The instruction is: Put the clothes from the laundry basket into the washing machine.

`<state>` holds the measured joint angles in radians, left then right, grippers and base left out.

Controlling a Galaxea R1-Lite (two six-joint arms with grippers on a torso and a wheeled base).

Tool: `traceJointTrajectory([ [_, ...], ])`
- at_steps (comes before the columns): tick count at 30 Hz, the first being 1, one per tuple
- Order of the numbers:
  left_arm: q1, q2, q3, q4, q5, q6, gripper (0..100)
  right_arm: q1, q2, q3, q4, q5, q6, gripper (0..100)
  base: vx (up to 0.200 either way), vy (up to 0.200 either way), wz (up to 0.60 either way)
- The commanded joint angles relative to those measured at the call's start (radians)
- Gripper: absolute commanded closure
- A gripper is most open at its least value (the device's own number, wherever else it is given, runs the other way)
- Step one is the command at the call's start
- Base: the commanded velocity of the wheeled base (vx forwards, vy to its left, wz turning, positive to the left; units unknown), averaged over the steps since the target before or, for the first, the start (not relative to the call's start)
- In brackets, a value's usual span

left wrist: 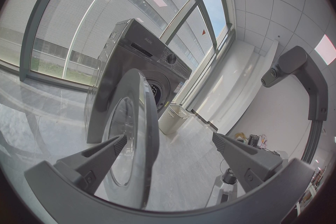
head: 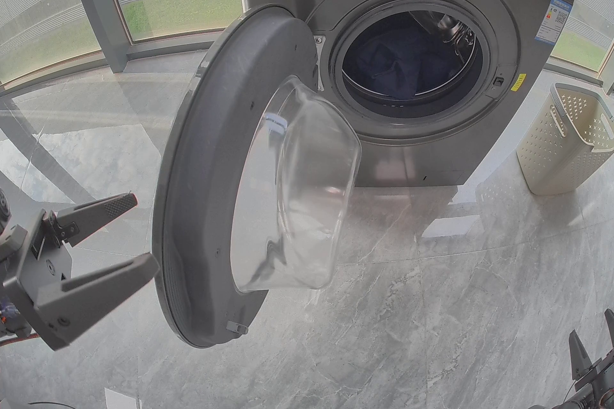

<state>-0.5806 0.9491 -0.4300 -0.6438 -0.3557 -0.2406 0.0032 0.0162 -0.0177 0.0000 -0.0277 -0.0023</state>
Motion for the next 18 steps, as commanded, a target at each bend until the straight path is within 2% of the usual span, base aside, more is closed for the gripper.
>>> traceJointTrajectory([
  [1, 0.008, -0.003, -0.006, -0.002, 0.017, 0.001, 0, 0.000, -0.016, 0.015, 0.000, 0.000, 0.001, 0, 0.000, 0.000, 0.00],
  [2, 0.038, 0.002, -0.023, -0.007, 0.043, 0.003, 0, 0.000, -0.016, 0.015, 0.000, 0.000, 0.001, 0, 0.000, 0.000, 0.00],
  [4, 0.062, 0.003, -0.039, 0.001, 0.055, 0.003, 0, 0.000, -0.016, 0.015, 0.000, 0.000, 0.001, 0, 0.000, 0.000, 0.00],
  [5, 0.137, 0.010, -0.055, 0.000, 0.066, 0.006, 0, 0.000, -0.016, 0.015, 0.000, 0.000, -0.001, 0, 0.000, 0.000, 0.00],
  [6, 0.143, 0.010, -0.056, 0.000, 0.066, 0.006, 0, 0.000, -0.016, 0.015, 0.000, 0.000, -0.001, 0, 0.000, 0.000, 0.00],
  [7, 0.214, 0.022, -0.058, -0.011, 0.060, 0.015, 0, 0.000, -0.016, 0.015, 0.000, 0.000, 0.001, 0, 0.000, 0.000, 0.00],
  [8, 0.214, 0.022, -0.058, -0.011, 0.060, 0.015, 0, 0.000, -0.016, 0.015, 0.000, 0.000, 0.001, 0, 0.000, 0.000, 0.00],
  [9, 0.265, 0.034, -0.070, -0.008, 0.055, 0.023, 0, 0.000, -0.016, 0.015, 0.000, 0.000, 0.001, 0, 0.000, 0.000, 0.00],
  [13, 0.303, 0.083, -0.075, -0.007, 0.057, 0.038, 0, 0.000, -0.016, 0.015, 0.000, 0.000, 0.001, 0, 0.000, 0.000, 0.00],
  [16, 0.303, 0.108, -0.070, -0.013, 0.057, 0.049, 0, 0.000, -0.016, 0.015, 0.000, 0.000, 0.001, 0, 0.000, 0.000, 0.00],
  [17, 0.294, 0.131, -0.062, -0.013, 0.055, 0.067, 0, 0.000, -0.016, 0.015, 0.000, 0.000, 0.001, 0, 0.000, 0.000, 0.00],
  [18, 0.289, 0.135, -0.059, -0.013, 0.055, 0.070, 0, 0.000, -0.016, 0.015, 0.000, 0.000, 0.001, 0, 0.000, 0.000, 0.00],
])
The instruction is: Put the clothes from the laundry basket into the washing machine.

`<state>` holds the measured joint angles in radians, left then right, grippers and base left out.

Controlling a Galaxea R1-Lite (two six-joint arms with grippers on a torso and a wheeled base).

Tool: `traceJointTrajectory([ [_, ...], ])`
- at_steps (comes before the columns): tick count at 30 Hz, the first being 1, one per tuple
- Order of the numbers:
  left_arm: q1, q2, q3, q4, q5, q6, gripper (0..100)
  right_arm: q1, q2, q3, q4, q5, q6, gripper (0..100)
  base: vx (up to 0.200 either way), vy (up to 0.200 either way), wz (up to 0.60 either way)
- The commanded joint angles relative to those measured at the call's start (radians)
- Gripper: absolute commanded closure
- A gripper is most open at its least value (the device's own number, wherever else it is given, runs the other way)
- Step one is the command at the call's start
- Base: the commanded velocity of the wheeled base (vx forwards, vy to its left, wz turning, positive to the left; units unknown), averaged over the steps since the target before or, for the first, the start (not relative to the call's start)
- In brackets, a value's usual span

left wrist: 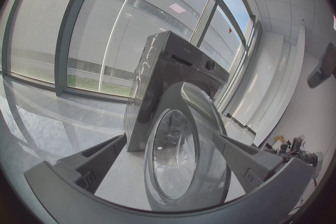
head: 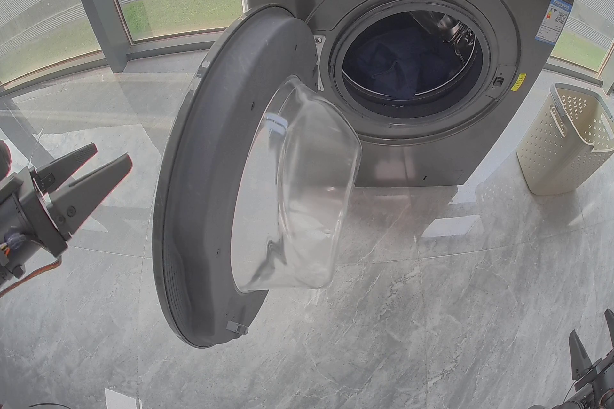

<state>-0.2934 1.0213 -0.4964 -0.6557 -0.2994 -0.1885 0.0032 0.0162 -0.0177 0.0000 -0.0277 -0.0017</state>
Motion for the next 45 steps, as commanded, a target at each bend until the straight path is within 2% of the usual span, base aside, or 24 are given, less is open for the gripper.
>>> traceJointTrajectory([
  [1, -0.010, 0.080, 0.013, -0.001, -0.001, 0.031, 0, 0.000, -0.016, 0.015, 0.000, 0.000, -0.001, 0, 0.000, 0.000, 0.00],
  [4, -0.069, 0.114, 0.019, -0.002, 0.000, 0.050, 0, 0.000, -0.016, 0.015, 0.000, 0.000, 0.000, 0, 0.000, 0.000, 0.00],
  [11, -0.184, 0.194, -0.011, -0.005, 0.011, 0.057, 0, 0.000, -0.016, 0.015, 0.000, 0.000, 0.000, 0, 0.000, 0.000, 0.00],
  [20, -0.274, 0.326, -0.100, -0.062, 0.017, 0.050, 0, 0.000, -0.016, 0.015, 0.000, 0.000, -0.001, 0, 0.000, 0.000, 0.00],
  [25, -0.322, 0.413, -0.165, -0.104, 0.049, 0.050, 0, 0.000, -0.016, 0.015, 0.000, 0.003, -0.001, 0, 0.000, 0.000, 0.00],
  [26, -0.345, 0.464, -0.208, -0.128, 0.071, 0.049, 0, 0.000, -0.016, 0.015, 0.000, 0.003, -0.001, 0, 0.000, 0.000, 0.00],
  [29, -0.360, 0.508, -0.248, -0.145, 0.077, 0.044, 0, 0.000, -0.016, 0.015, 0.000, 0.003, -0.001, 0, 0.000, 0.000, 0.00],
  [30, -0.382, 0.560, -0.300, -0.143, 0.080, 0.041, 0, 0.000, -0.016, 0.015, 0.000, 0.003, -0.001, 0, 0.000, 0.000, 0.00],
  [35, -0.386, 0.671, -0.393, -0.148, 0.095, 0.038, 0, 0.000, -0.016, 0.015, 0.000, 0.003, 0.000, 0, 0.000, 0.000, 0.00],
  [37, -0.388, 0.750, -0.481, -0.160, 0.120, 0.012, 0, 0.000, -0.016, 0.015, 0.000, 0.003, 0.000, 0, 0.000, 0.000, 0.00],
  [42, -0.388, 0.898, -0.682, -0.216, 0.164, -0.074, 0, 0.000, -0.016, 0.015, 0.000, 0.003, -0.001, 0, 0.000, 0.000, 0.00],
  [43, -0.388, 0.898, -0.682, -0.216, 0.164, -0.074, 0, 0.000, -0.016, 0.015, 0.000, 0.003, -0.001, 0, 0.000, 0.000, 0.00],
  [44, -0.380, 0.956, -0.783, -0.211, 0.189, -0.089, 0, 0.000, -0.016, 0.015, 0.000, 0.003, 0.000, 0, 0.000, 0.000, 0.00],
  [45, -0.377, 0.991, -0.846, -0.200, 0.207, -0.091, 0, 0.000, -0.016, 0.015, 0.000, 0.003, 0.000, 0, 0.000, 0.000, 0.00],
])
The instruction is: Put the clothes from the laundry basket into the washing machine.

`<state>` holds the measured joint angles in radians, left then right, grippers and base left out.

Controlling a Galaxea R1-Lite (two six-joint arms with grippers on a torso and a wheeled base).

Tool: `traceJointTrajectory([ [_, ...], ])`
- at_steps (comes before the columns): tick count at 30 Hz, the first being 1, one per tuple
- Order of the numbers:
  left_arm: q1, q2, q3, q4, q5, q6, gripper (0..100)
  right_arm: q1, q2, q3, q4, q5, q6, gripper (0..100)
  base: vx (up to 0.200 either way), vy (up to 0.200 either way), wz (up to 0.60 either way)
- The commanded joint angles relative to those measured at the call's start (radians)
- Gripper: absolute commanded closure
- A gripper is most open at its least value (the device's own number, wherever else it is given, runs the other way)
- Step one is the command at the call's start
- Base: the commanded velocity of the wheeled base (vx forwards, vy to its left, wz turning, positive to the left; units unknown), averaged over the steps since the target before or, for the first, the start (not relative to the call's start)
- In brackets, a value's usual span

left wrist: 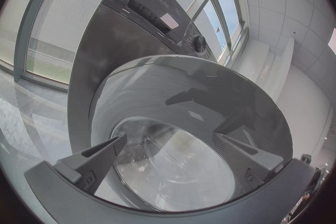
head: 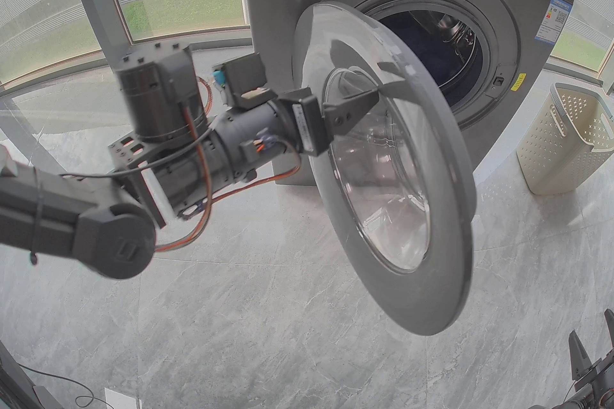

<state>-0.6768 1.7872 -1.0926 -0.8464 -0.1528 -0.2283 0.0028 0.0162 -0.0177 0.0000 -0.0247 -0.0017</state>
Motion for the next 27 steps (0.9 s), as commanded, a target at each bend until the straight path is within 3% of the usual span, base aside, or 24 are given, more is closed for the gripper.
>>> traceJointTrajectory([
  [1, 0.006, 0.250, -0.296, -0.005, 0.073, -0.052, 0, 0.000, -0.016, 0.015, 0.000, 0.000, 0.000, 0, 0.000, 0.000, 0.00],
  [4, 0.008, 0.317, -0.417, 0.021, 0.111, -0.055, 0, 0.000, -0.016, 0.015, 0.000, 0.000, -0.001, 0, 0.000, 0.000, 0.00],
  [6, 0.008, 0.317, -0.417, 0.021, 0.111, -0.055, 0, 0.000, -0.016, 0.015, 0.000, 0.000, -0.001, 0, 0.000, 0.000, 0.00],
  [7, 0.008, 0.393, -0.541, 0.055, 0.180, -0.071, 0, 0.000, -0.016, 0.015, 0.000, 0.000, 0.000, 0, 0.000, 0.000, 0.00],
  [9, 0.008, 0.419, -0.587, 0.064, 0.214, -0.085, 0, 0.000, -0.016, 0.015, 0.000, 0.000, 0.000, 0, 0.000, 0.000, 0.00],
  [10, 0.008, 0.445, -0.641, 0.081, 0.257, -0.095, 0, 0.000, -0.016, 0.015, 0.000, 0.000, -0.001, 0, 0.000, 0.000, 0.00],
  [13, 0.006, 0.443, -0.649, 0.110, 0.277, -0.106, 0, 0.000, -0.016, 0.015, 0.000, 0.000, 0.000, 0, 0.000, 0.000, 0.00],
  [19, -0.001, 0.359, -0.541, 0.136, 0.275, -0.126, 0, 0.000, -0.016, 0.015, 0.000, 0.000, 0.000, 0, 0.000, 0.000, 0.00],
  [27, -0.061, 0.080, -0.147, 0.138, 0.217, -0.118, 0, 0.000, -0.016, 0.015, 0.000, 0.000, 0.000, 0, 0.000, 0.000, 0.00],
])
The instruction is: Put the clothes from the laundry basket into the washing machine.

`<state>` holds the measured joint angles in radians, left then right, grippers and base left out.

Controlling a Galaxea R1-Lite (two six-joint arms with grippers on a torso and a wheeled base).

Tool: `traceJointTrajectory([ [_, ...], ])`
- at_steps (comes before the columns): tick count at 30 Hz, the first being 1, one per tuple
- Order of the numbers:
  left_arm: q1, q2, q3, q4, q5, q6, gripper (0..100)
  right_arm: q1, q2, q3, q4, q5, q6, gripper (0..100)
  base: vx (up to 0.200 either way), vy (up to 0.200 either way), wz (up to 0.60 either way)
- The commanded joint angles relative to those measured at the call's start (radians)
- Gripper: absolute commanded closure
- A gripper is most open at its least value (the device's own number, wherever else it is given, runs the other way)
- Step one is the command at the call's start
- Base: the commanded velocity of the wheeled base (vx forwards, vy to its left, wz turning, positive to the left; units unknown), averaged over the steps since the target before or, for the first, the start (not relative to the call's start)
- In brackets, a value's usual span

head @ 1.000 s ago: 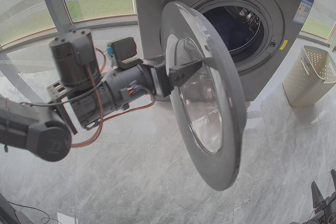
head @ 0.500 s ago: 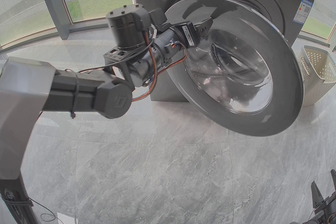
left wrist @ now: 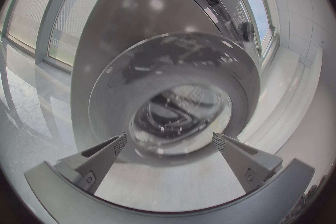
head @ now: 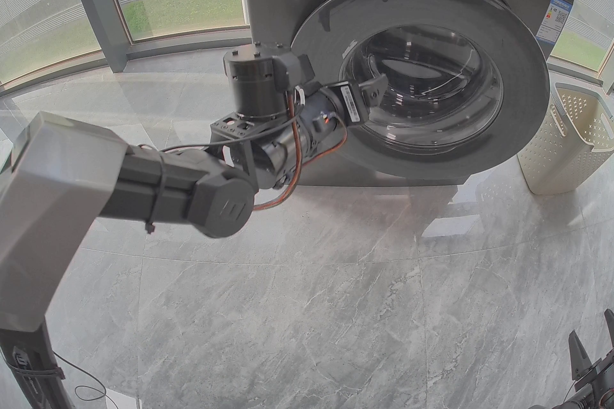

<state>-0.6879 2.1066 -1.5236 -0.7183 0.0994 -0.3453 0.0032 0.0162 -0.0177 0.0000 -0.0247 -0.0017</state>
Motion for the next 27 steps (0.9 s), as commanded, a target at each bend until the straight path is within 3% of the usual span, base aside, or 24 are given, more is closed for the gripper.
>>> traceJointTrajectory([
  [1, -0.068, -0.296, 0.358, 0.007, -0.052, 0.002, 0, 0.000, -0.016, 0.015, 0.000, 0.000, -0.001, 0, 0.000, 0.000, 0.00],
  [4, -0.104, -0.436, 0.531, 0.005, -0.079, 0.014, 0, 0.000, -0.016, 0.015, 0.000, 0.000, -0.001, 0, 0.000, 0.000, 0.00],
  [12, -0.121, -0.764, 0.901, 0.002, -0.092, 0.123, 0, 0.000, -0.016, 0.015, 0.000, 0.000, -0.001, 0, 0.000, 0.000, 0.00],
  [14, -0.119, -0.835, 0.973, 0.008, -0.099, 0.138, 0, 0.000, -0.016, 0.015, -0.002, 0.000, 0.000, 0, 0.000, 0.000, 0.00],
  [22, -0.088, -1.065, 1.188, 0.011, -0.099, 0.143, 0, 0.000, -0.016, 0.015, 0.000, 0.000, 0.000, 0, 0.000, 0.000, 0.00],
  [27, 0.004, -1.254, 1.355, 0.014, -0.112, 0.143, 0, 0.000, -0.016, 0.015, 0.000, 0.000, 0.000, 0, 0.000, 0.000, 0.00],
])
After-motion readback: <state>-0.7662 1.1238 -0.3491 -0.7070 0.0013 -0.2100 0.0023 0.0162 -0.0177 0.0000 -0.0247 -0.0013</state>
